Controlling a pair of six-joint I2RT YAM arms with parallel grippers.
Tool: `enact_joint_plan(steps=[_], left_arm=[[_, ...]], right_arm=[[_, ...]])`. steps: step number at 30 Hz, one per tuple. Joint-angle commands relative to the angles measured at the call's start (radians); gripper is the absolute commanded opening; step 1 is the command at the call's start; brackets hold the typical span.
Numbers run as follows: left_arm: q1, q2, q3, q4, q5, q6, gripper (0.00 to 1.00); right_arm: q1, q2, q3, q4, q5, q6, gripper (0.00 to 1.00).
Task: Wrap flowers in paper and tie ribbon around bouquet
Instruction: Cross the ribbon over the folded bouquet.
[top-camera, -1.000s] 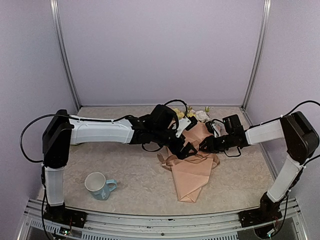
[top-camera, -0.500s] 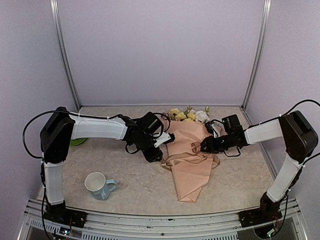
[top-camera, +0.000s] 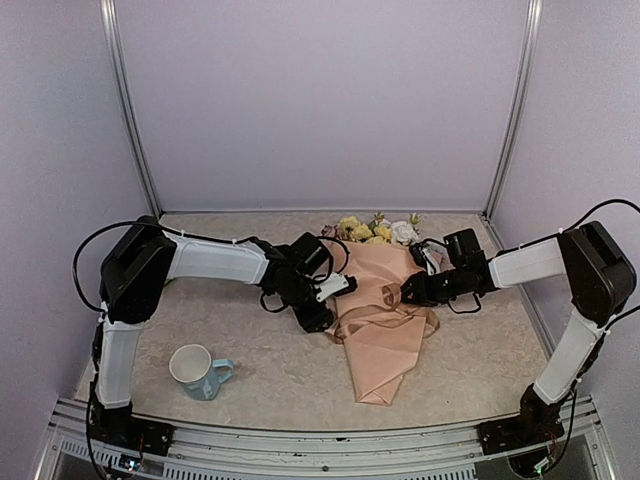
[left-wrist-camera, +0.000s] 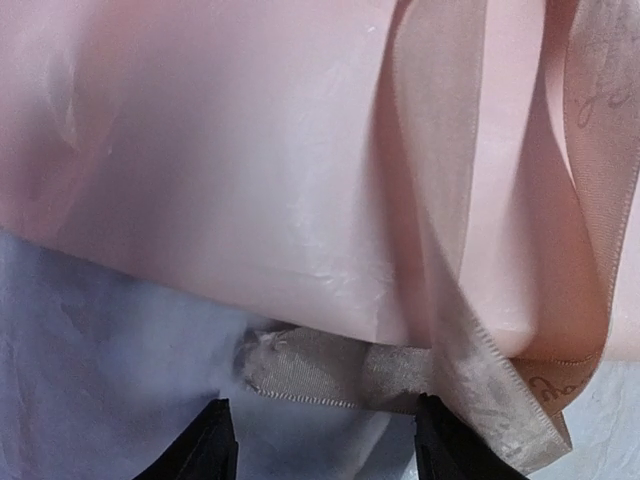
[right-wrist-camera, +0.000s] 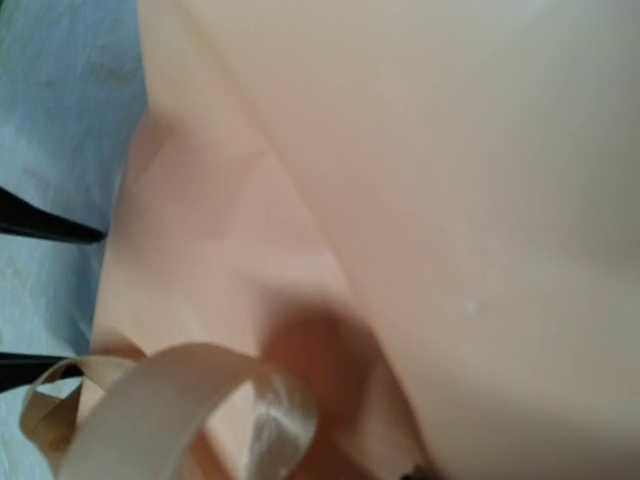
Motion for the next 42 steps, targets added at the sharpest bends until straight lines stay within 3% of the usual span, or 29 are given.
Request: enact_joint_plan(steps=[1,6,7,15,18,22,28,29,31,32,38,42], left_arm=[[0.007,0.039,-0.028,0.019,0.133,0.034,0.53],[0.026,0.052,-0.032,0.051,0.258,0.001,0.04],[0.031,0.050,-0.039,0.067,0.268,-0.018,0.00],[0.095,-0.077,-0.170,0.259,0.250,-0.213,0.00],[0.110,-0.147,-0.229,0.304,0.177,-0.262,0.00],[0.114,-0.213,-0.269,0.297,0.093,-0.271,0.00],[0.081,-0.248,-0.305,0.311,0.188,-0.193,0.00],[0.061,-0.259,-0.317,0.346,0.201,-0.172,0.08],[0.014,-0.269,-0.332,0.386,0.210,-0.136,0.37],[0.000,-0.263,-0.328,0.398,0.220,-0.129,0.44],[0.021,-0.199,-0.282,0.419,0.352,-0.212,0.62],[-0.006,-0.155,-0.256,0.414,0.330,-0.224,0.57]], right_arm=[[-0.005,0.010,0.009,-0.009,0.002,-0.009,0.34],[-0.005,0.018,0.014,-0.010,0.002,-0.008,0.34],[-0.005,0.019,0.015,-0.011,0.002,-0.008,0.34],[-0.005,0.011,0.010,-0.027,0.018,-0.021,0.34],[-0.005,0.010,0.011,-0.025,0.016,-0.022,0.34],[-0.005,0.013,0.017,-0.028,0.019,-0.025,0.34],[-0.005,0.012,0.032,-0.042,0.024,-0.031,0.34],[-0.005,0.010,0.035,-0.045,0.024,-0.033,0.34],[-0.004,0.009,0.043,-0.051,0.026,-0.036,0.34],[-0.005,0.010,0.047,-0.055,0.026,-0.037,0.34],[-0.005,0.006,0.049,-0.068,0.032,-0.043,0.34],[-0.005,0.013,0.044,-0.067,0.036,-0.046,0.34]])
